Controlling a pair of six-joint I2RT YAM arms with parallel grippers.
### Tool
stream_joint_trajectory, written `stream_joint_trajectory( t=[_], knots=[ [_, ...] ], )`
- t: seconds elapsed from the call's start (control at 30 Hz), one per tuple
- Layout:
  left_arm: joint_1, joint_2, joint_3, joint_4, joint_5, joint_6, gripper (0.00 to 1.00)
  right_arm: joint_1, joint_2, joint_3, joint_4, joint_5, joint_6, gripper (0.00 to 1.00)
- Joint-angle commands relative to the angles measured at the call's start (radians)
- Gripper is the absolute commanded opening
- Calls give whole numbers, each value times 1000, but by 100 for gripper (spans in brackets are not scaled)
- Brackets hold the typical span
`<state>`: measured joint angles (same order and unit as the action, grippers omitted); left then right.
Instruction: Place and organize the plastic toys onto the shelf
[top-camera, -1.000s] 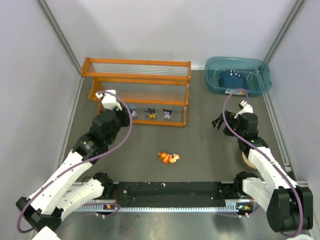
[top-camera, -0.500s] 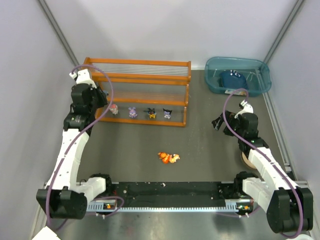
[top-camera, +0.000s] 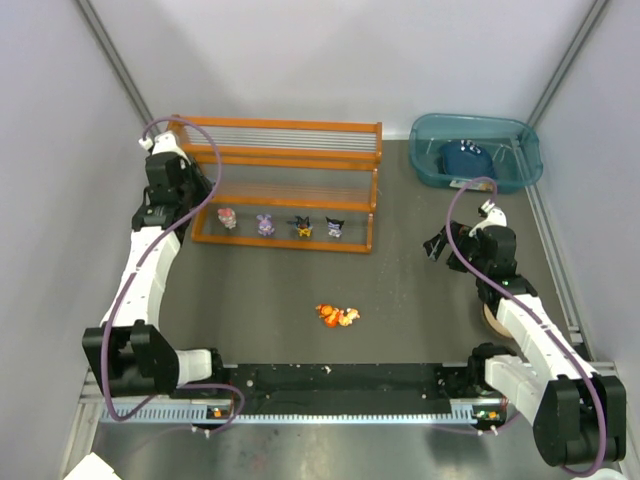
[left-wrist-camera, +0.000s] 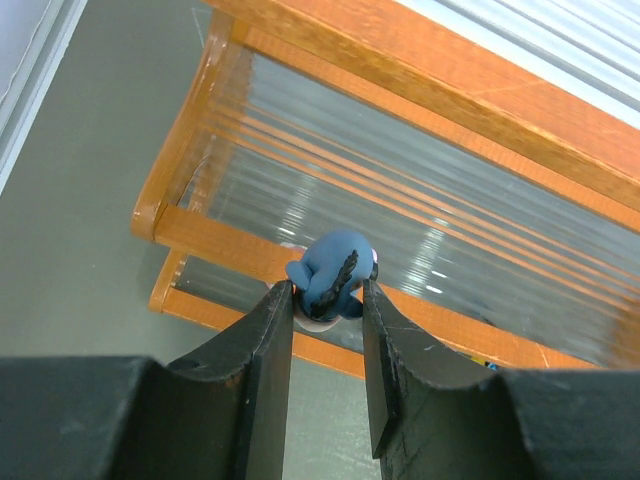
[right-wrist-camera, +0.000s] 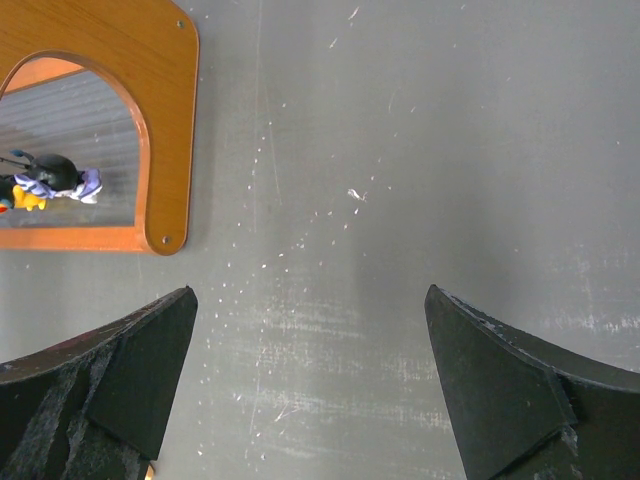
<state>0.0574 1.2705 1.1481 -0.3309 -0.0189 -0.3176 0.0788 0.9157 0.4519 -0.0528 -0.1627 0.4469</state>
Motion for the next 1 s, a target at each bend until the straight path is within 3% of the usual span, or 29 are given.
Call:
stream_joint_trajectory(
  t=[0.0, 0.17, 0.97],
  knots=[
    [4, 16, 61, 64, -73, -75, 0, 10, -18, 4, 27, -5, 3, 99],
    [4, 46, 78, 44, -148, -90, 0, 10, -17, 4, 25, -3, 4, 99],
    [4, 132, 45, 95, -128, -150, 0, 9, -11, 5, 24, 8, 6, 99]
  ],
)
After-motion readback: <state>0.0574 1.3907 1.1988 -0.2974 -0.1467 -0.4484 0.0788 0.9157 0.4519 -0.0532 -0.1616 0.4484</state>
